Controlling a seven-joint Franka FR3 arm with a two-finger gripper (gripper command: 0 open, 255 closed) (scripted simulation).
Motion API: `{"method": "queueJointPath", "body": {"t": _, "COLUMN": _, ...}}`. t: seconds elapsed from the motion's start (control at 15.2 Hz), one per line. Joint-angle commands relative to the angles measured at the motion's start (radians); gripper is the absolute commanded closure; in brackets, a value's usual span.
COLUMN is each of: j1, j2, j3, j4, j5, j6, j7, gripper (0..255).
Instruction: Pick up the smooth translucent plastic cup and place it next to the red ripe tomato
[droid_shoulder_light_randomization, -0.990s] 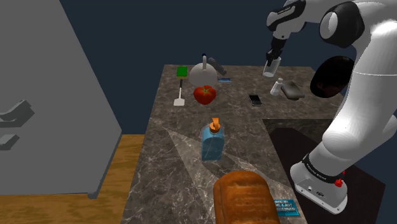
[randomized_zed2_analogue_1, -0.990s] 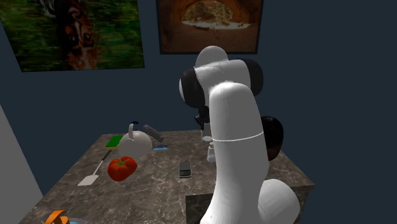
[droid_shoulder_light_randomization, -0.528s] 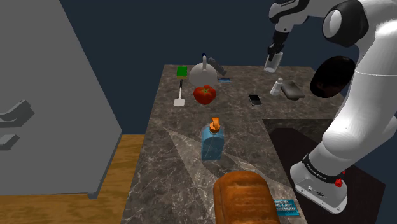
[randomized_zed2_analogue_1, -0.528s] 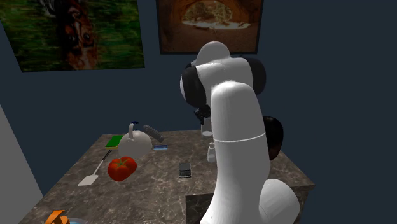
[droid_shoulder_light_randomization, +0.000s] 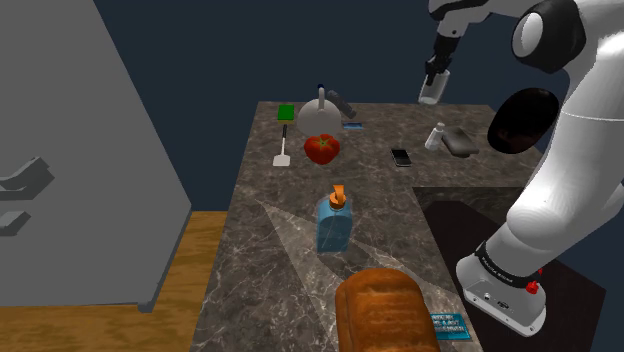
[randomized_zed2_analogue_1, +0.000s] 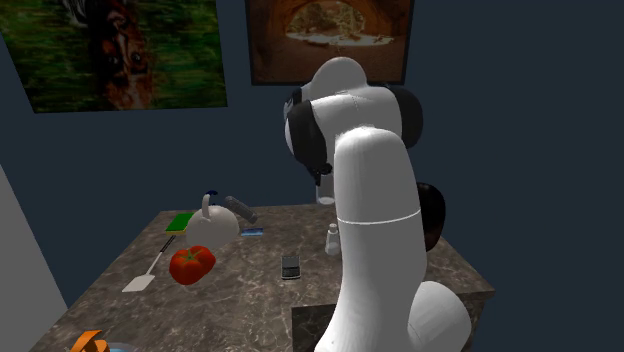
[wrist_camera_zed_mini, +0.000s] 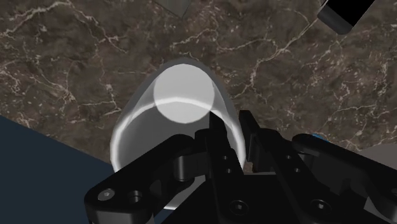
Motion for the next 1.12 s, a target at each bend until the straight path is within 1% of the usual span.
{"method": "queueJointPath", "body": {"t": 0.0, "j1": -0.002, "j2": 0.001, "j3": -0.001, "j4": 0.029, "j5": -0.001, "j6": -0.028, "j7": 0.002, "gripper": 255}}
{"method": "queueJointPath", "body": {"t": 0.53, "j1": -0.013, "j2": 0.003, "j3": -0.004, "j4": 0.141, "j5": -0.002, "j6": -0.137, "j7": 0.008, "gripper": 255}}
{"method": "queueJointPath", "body": {"t": 1.06, "j1": -0.032, "j2": 0.026, "j3": -0.006, "j4": 0.281, "j5": 0.007, "j6": -0.256, "j7": 0.01, "gripper": 255}}
